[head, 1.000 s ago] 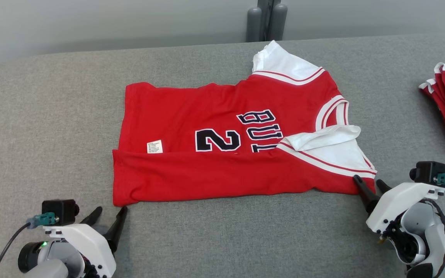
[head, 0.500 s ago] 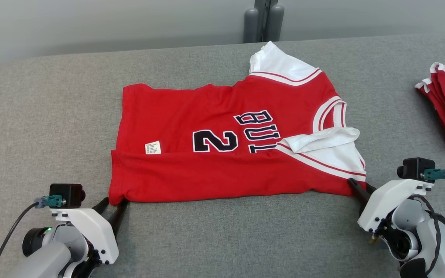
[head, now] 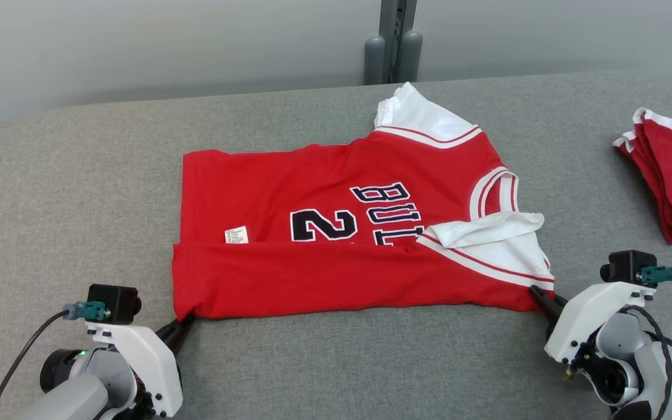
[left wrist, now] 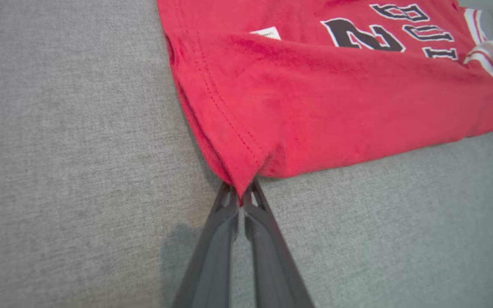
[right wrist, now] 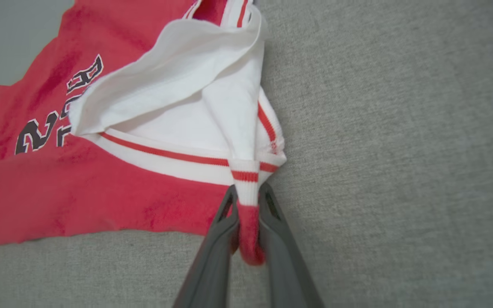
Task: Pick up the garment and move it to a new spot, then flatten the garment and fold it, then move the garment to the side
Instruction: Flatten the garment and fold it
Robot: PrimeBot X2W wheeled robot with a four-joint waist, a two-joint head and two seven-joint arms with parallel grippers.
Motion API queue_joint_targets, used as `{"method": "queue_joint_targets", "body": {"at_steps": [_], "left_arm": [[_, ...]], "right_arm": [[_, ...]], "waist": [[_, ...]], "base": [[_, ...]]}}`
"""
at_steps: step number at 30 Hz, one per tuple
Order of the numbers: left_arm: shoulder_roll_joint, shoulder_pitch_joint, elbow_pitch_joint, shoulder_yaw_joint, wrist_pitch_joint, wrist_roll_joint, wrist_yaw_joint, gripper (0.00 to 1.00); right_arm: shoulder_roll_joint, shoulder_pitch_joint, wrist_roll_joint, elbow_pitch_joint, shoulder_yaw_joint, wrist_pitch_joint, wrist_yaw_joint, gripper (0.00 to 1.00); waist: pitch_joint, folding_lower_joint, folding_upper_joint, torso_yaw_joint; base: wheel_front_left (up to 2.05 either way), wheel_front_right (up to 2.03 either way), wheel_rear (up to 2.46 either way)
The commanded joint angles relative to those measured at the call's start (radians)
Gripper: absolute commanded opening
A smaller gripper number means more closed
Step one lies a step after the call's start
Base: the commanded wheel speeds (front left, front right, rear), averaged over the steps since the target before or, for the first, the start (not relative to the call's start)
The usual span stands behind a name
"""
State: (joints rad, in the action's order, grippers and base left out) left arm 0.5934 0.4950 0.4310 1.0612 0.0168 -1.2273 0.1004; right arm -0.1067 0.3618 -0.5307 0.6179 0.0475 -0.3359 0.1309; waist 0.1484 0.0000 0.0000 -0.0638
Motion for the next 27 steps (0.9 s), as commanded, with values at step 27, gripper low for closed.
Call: {"method": "queue_joint_targets", "body": {"at_steps": [27], "left_arm": [[0.322, -0.255, -0.491, 0.064, -0.121, -0.058, 0.171, 0.0]], "right_arm": [[-0.057, -0.455, -0.036, -0.5, -0.124, -0.331, 0.0, 0.0]], "waist": [[-0.099, 0.0, 0.0, -0.01]], "base": [[0.0, 0.0, 0.0]]}}
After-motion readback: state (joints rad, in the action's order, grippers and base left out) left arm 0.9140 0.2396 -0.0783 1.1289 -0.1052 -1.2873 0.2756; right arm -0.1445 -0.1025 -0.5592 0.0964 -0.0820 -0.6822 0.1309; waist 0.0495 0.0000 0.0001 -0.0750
